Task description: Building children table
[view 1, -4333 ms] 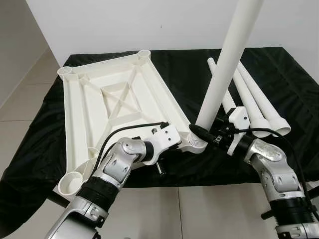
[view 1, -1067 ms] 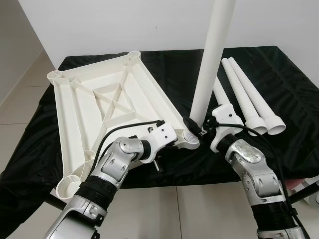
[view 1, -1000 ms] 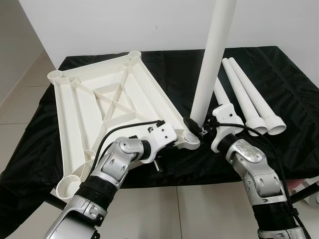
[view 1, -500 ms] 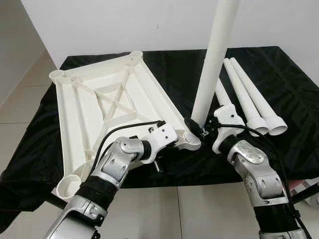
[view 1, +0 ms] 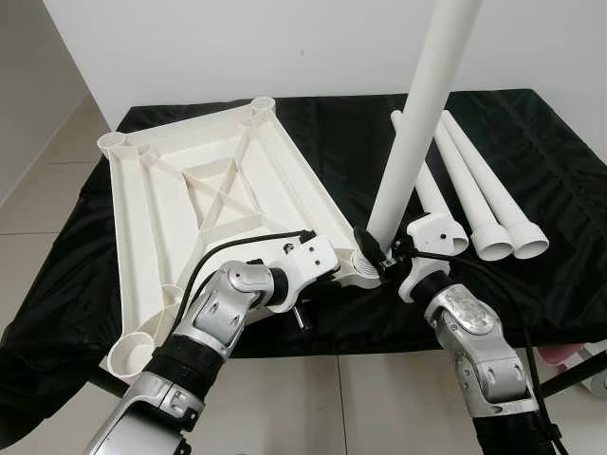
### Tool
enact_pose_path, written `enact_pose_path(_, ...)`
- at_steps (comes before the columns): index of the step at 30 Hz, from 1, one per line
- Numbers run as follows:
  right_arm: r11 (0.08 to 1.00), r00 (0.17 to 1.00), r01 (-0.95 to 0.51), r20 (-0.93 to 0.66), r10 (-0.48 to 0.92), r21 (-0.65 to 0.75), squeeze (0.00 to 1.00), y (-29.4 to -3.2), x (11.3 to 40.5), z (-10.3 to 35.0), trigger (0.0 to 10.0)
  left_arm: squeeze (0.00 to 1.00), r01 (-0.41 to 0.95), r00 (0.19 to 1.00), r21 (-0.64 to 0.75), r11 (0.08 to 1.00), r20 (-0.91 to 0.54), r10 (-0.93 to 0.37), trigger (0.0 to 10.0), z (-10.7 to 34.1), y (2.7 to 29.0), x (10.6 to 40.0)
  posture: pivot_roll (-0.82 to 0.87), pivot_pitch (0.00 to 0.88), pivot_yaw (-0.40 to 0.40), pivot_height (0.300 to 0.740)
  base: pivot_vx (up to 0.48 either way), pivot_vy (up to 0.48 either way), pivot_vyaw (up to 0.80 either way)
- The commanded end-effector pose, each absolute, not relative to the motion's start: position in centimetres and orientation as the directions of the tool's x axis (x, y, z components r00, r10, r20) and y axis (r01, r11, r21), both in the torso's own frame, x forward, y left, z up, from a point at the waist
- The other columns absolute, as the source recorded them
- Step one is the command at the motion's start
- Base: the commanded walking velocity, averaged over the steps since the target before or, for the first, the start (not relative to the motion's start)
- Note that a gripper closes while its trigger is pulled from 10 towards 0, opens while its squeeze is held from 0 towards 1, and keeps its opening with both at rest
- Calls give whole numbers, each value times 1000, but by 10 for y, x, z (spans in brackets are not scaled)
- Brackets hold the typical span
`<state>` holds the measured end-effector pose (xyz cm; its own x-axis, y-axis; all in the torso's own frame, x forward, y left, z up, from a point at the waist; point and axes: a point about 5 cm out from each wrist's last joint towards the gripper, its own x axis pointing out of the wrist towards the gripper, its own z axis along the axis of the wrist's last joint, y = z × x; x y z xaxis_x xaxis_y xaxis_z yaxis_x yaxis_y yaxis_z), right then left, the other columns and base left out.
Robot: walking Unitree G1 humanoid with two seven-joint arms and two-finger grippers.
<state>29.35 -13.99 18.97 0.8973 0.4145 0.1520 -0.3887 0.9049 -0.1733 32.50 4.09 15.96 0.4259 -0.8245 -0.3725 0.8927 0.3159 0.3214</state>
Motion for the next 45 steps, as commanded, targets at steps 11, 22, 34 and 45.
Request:
enact_pose_path(11, 943, 945, -316, 55, 322, -101, 0, -140, 297, 166, 10000, 0, 840, 504, 384, 382, -292, -813, 10000, 172, 41, 328, -121, 135, 90, 740, 0, 0, 0)
enact_pose_path(22, 969, 968, -236, 65, 241, -71, 0, -138, 299, 167, 10000, 0, 841, 501, 384, 381, -290, -815, 10000, 171, 40, 327, -122, 130, 83, 740, 0, 0, 0)
enact_pose_path(34, 965, 963, -243, 95, 252, -98, 0, -124, 288, 164, 10000, 0, 840, 503, 382, 385, -284, -816, 10000, 171, 39, 327, -125, 123, 80, 740, 0, 0, 0)
enact_pose_path(45, 977, 972, -190, 121, 200, -92, 0, -120, 283, 163, 10000, 0, 838, 504, 386, 385, -279, -817, 10000, 173, 38, 328, -125, 123, 80, 740, 0, 0, 0)
